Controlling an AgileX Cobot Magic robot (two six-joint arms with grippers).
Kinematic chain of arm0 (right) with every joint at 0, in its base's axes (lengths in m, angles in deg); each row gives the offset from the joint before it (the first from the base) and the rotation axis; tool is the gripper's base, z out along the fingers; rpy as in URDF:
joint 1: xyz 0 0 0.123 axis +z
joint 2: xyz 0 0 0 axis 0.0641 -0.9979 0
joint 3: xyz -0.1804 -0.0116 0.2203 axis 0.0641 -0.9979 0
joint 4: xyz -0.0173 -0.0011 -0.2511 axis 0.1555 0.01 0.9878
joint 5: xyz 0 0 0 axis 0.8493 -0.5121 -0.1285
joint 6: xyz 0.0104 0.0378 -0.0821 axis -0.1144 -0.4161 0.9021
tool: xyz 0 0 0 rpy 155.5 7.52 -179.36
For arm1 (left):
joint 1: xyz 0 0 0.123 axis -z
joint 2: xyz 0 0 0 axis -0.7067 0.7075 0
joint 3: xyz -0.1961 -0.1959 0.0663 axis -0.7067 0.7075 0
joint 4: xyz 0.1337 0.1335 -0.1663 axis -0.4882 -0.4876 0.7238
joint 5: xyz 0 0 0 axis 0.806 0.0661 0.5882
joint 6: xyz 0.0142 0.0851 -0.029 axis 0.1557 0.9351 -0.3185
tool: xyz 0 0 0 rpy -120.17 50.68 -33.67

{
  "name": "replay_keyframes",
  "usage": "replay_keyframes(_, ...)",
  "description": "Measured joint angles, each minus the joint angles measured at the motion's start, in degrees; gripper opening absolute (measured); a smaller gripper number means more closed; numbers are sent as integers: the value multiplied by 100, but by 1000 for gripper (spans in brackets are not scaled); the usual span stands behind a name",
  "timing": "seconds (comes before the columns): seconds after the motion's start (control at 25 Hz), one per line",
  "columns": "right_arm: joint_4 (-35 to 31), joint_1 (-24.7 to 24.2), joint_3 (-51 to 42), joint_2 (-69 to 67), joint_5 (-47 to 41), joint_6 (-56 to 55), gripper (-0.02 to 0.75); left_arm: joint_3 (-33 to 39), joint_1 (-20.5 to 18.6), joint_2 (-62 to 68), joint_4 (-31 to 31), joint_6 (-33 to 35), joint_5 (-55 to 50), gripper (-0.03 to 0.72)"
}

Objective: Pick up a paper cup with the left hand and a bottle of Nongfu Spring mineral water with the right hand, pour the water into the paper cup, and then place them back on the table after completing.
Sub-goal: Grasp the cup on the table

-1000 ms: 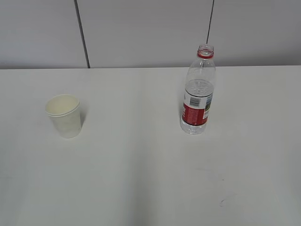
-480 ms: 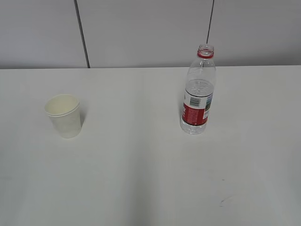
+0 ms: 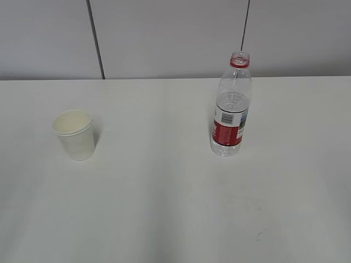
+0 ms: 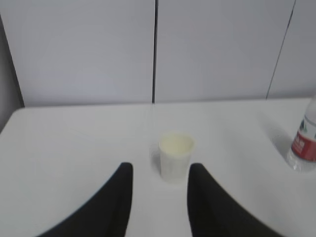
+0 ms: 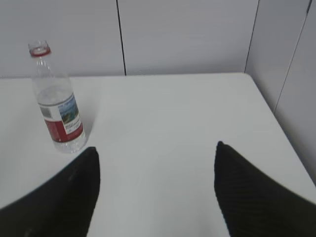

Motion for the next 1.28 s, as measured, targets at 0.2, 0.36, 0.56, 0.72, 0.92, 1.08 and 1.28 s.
replay_keyframes(0.2, 167, 0, 0, 0, 535, 0, 536, -10, 0, 609, 12, 0, 852, 243)
replay_keyframes(0.36, 228, 0, 0, -252, 727, 0, 536, -10, 0, 1364, 22, 7, 1486, 243)
replay_keyframes(0.56, 279, 0, -21, -1232, 1455, 4, 536, -10, 40, 2152, 36, 151, 2356, 243)
replay_keyframes(0.72, 292, 0, -43, -2098, 2279, 4, 535, -10, 209, 2547, 10, 168, 2768, 243)
replay_keyframes(0.92, 240, 0, -55, -2888, 3268, 4, 535, 59, 410, 2751, -136, 173, 3145, 243)
replay_keyframes(1.08, 202, 0, -223, -3253, 3968, 4, 535, 394, 538, 2751, -158, 173, 3623, 243)
replay_keyframes(1.28, 17, 0, -703, -3404, 4843, 4, 535, 1042, 791, 2751, -109, 173, 4174, 243)
